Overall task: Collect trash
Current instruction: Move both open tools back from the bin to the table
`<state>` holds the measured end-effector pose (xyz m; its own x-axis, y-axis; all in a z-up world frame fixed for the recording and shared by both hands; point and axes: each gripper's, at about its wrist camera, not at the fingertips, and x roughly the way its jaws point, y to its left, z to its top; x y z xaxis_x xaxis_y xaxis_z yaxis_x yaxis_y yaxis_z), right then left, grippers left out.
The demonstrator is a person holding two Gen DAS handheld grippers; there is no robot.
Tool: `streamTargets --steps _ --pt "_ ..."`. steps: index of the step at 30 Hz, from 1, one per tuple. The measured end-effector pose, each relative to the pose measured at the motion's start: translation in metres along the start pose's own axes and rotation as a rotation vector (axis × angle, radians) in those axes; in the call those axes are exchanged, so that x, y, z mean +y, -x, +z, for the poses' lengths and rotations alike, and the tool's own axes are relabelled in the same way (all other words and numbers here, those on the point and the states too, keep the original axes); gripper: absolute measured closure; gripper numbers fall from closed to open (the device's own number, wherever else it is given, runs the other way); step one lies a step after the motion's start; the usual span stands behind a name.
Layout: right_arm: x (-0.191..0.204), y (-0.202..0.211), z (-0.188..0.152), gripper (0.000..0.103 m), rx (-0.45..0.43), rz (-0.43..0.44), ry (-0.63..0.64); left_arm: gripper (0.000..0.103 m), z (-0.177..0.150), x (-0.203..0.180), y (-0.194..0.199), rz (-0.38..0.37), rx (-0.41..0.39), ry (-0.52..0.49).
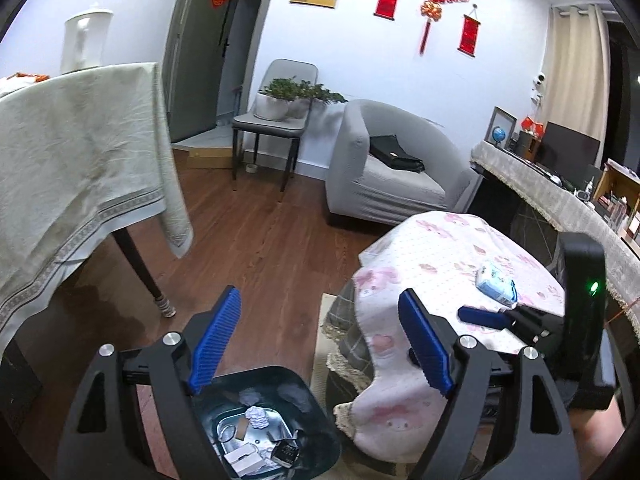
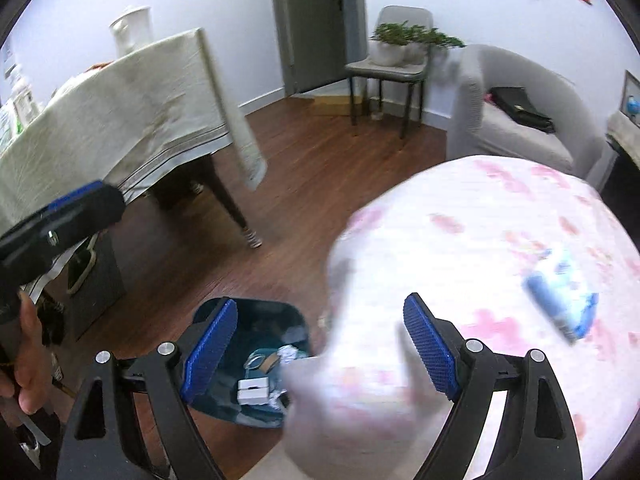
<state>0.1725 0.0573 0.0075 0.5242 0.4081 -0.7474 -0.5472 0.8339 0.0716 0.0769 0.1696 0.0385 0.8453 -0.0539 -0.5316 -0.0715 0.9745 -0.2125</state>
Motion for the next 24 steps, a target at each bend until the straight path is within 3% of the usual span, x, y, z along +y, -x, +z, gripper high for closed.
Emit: streamTargets --steps 10,18,21,24 --pt "-0.099 0.029 -0.004 0.026 -0.053 -0.112 -0.154 0.020 0.009 -0.054 -0.045 -0.062 0.030 -0.029" --pt "-0.171 0.044 -0.015 0.037 -0.069 -0.135 -0.333 0.019 0.010 -0.102 -0.082 -0.115 0.063 -0.088" --pt "-0.197 0.044 -0.018 0.047 -0.069 -0.124 -0.425 0.019 0.009 -0.119 -0.099 -0.141 0.088 -0.117" --pt "-0.220 0.039 -0.025 0.054 -0.066 -0.032 -0.525 0.019 0.007 -0.136 -0.114 -0.171 0.109 -0.160"
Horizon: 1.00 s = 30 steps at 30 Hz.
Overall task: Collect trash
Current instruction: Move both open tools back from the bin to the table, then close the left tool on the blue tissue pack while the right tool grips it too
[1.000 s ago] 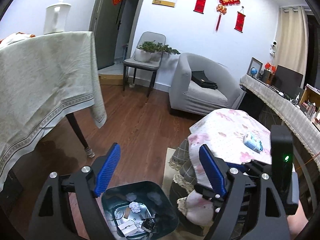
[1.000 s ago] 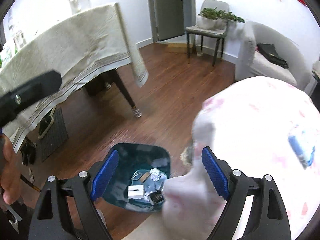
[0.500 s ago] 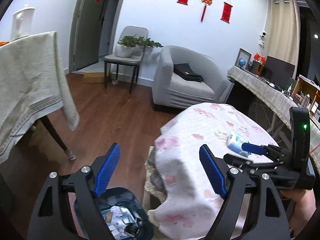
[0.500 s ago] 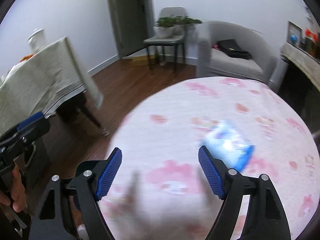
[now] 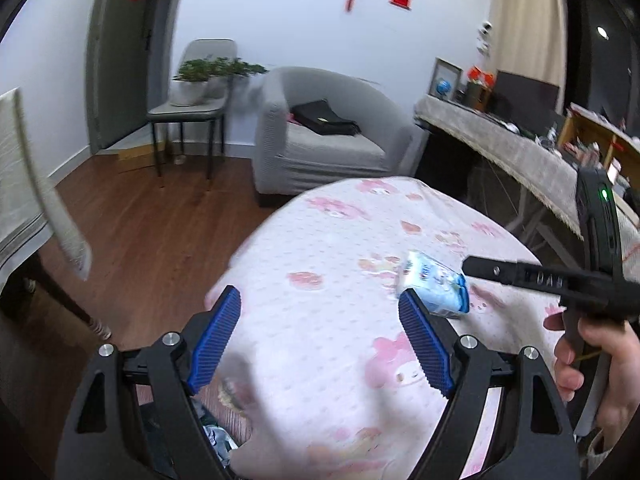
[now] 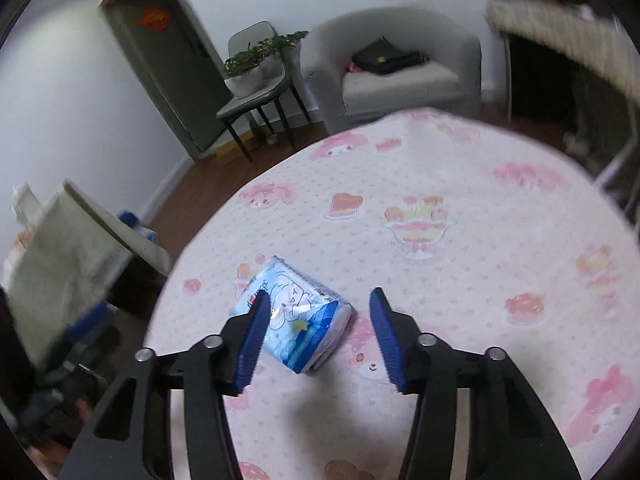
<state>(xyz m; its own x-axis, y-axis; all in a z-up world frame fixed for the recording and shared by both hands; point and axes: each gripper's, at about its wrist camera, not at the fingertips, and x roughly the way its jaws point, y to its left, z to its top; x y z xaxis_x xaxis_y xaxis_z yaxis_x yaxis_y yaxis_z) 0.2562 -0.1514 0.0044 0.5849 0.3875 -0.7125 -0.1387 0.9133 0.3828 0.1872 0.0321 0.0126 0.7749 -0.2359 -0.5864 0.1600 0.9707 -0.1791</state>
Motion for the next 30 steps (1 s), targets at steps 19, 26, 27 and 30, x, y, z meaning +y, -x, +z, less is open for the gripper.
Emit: streamTargets --steps 19,26,27,30 --pt "-0.011 -0.037 0.017 0.080 0.092 0.098 -0.029 0.042 0.004 -0.032 -0.073 -0.165 0.169 -0.060" --pt "-0.002 -0.040 0.015 0.080 0.092 0.119 0.052 0.047 -0.004 -0.041 -0.085 -0.238 0.251 -0.059" --pt "0.001 -0.040 0.015 0.080 0.089 0.114 0.068 0.049 -0.004 -0.040 -0.086 -0.237 0.256 -0.051" --pt "0.005 -0.040 0.014 0.081 0.087 0.112 0.104 0.064 -0.004 -0.036 -0.087 -0.275 0.270 -0.001"
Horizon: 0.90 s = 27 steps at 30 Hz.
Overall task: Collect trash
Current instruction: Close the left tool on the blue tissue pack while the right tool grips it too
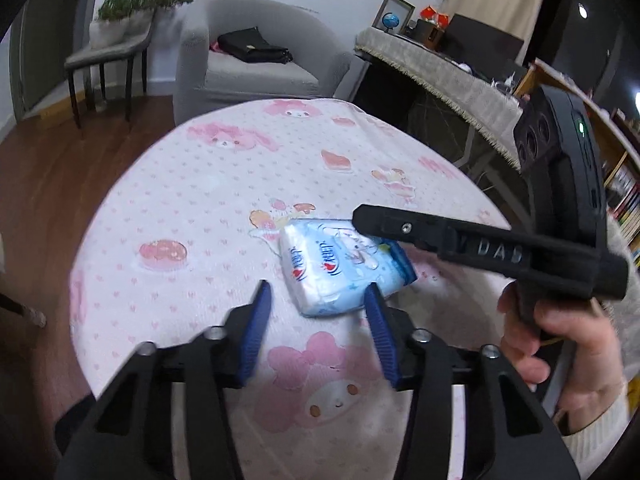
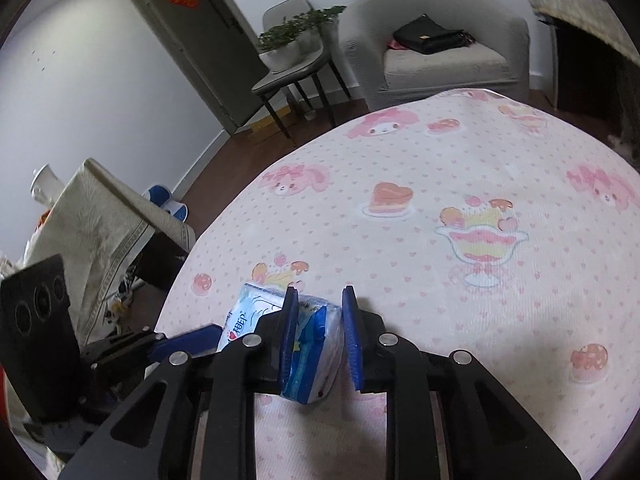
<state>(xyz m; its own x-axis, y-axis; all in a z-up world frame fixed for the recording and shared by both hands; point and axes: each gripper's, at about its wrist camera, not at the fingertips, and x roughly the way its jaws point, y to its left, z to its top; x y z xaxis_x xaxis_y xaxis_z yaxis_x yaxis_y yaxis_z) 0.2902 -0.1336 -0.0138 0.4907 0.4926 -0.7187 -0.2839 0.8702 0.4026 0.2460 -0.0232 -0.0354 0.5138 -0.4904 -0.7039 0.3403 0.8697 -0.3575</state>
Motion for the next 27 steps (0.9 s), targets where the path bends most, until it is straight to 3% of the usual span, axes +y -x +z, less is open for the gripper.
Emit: streamTargets --steps 9,27 --pt "0.010 0.005 -0.004 0.086 -0.004 -0.033 0.026 0.089 -0.006 -0.006 0.006 0.033 -0.009 -0.022" --pt "0.055 0.017 -0.027 0.089 -0.028 0.021 0.039 0.092 -0.038 -0.001 0.061 0.113 -0.069 -0.001"
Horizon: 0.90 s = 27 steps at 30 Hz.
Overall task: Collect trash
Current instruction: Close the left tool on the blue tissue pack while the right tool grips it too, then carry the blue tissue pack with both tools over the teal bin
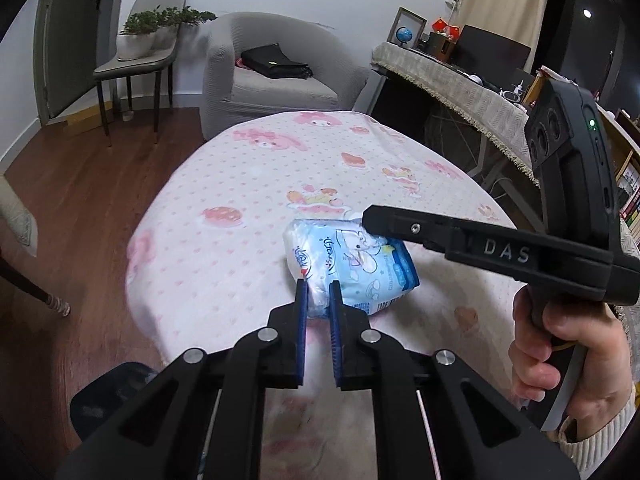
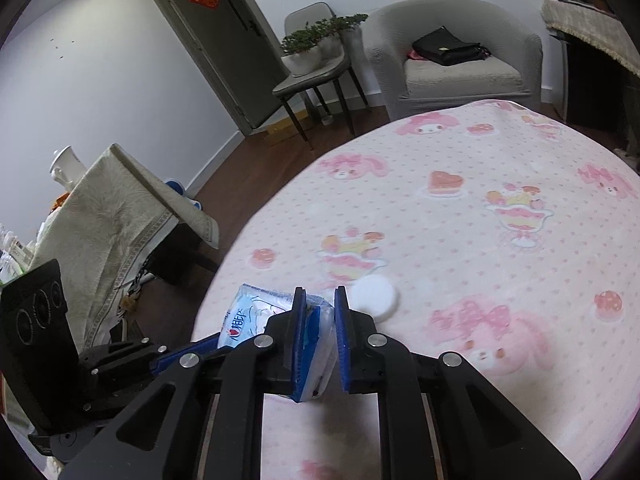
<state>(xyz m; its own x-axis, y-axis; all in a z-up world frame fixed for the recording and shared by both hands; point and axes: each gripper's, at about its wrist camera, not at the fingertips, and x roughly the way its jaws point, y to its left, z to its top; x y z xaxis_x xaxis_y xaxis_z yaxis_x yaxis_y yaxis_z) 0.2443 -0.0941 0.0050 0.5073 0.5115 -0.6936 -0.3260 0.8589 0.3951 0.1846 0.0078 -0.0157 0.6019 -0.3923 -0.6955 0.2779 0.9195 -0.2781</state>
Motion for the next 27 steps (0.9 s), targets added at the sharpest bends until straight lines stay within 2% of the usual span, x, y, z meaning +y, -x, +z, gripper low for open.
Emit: streamTargets --steps 10,17,27 --pt "0.048 -0.001 -0.016 0.089 -0.004 0.064 0.033 0.092 -0.023 0.018 0.045 0.070 -0.033 0.020" --pt "0.092 -0.008 -0.028 0.090 0.006 0.120 0.069 0.092 -0.041 0.045 0.081 0.133 -0.049 0.055" --pt "0.144 -0.038 -0.048 0.090 0.066 0.153 0.116 0.092 -0.071 0.084 0.117 0.204 -0.041 0.078"
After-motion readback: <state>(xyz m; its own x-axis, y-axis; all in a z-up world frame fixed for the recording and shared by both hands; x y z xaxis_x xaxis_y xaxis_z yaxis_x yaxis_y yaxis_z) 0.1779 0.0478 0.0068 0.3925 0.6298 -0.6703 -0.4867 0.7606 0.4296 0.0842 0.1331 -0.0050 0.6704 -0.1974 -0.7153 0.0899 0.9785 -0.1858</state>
